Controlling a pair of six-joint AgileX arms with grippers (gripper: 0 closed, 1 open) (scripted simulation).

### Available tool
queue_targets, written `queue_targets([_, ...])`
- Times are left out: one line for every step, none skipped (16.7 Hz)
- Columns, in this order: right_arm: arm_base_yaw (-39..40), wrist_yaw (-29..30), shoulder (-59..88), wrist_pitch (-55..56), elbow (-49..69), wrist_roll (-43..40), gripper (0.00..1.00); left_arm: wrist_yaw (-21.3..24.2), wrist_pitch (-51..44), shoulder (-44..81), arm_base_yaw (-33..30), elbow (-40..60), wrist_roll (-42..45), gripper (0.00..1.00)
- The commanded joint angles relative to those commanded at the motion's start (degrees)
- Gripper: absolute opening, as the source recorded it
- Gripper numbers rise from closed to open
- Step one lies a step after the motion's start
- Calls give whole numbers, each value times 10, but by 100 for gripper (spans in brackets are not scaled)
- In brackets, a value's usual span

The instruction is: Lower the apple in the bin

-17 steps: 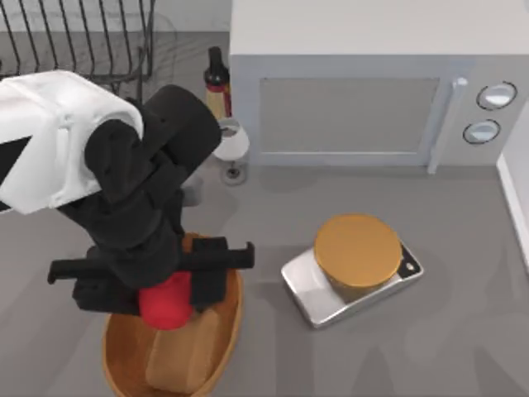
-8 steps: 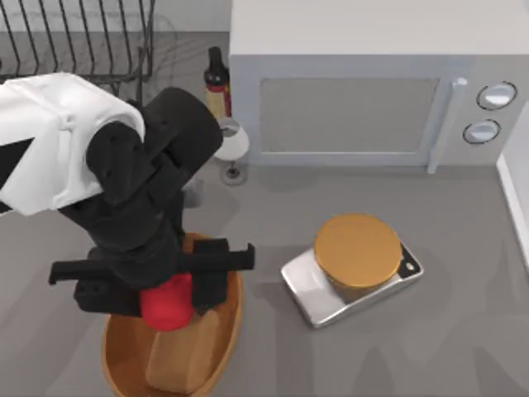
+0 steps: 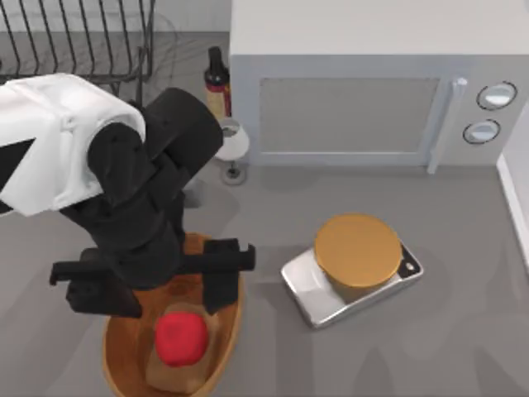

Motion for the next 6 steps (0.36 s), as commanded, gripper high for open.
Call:
queue_targets([0,0,0,0,0,0,100,0,0,0,0,0,0,100])
queue_targets([0,0,0,0,0,0,100,0,0,0,0,0,0,100])
queue_targets([0,0,0,0,0,0,100,0,0,0,0,0,0,100])
queue_targets([0,0,0,0,0,0,100,0,0,0,0,0,0,100])
queue_targets([0,0,0,0,0,0,100,0,0,0,0,0,0,100])
queue_targets([0,0,0,0,0,0,100,0,0,0,0,0,0,100])
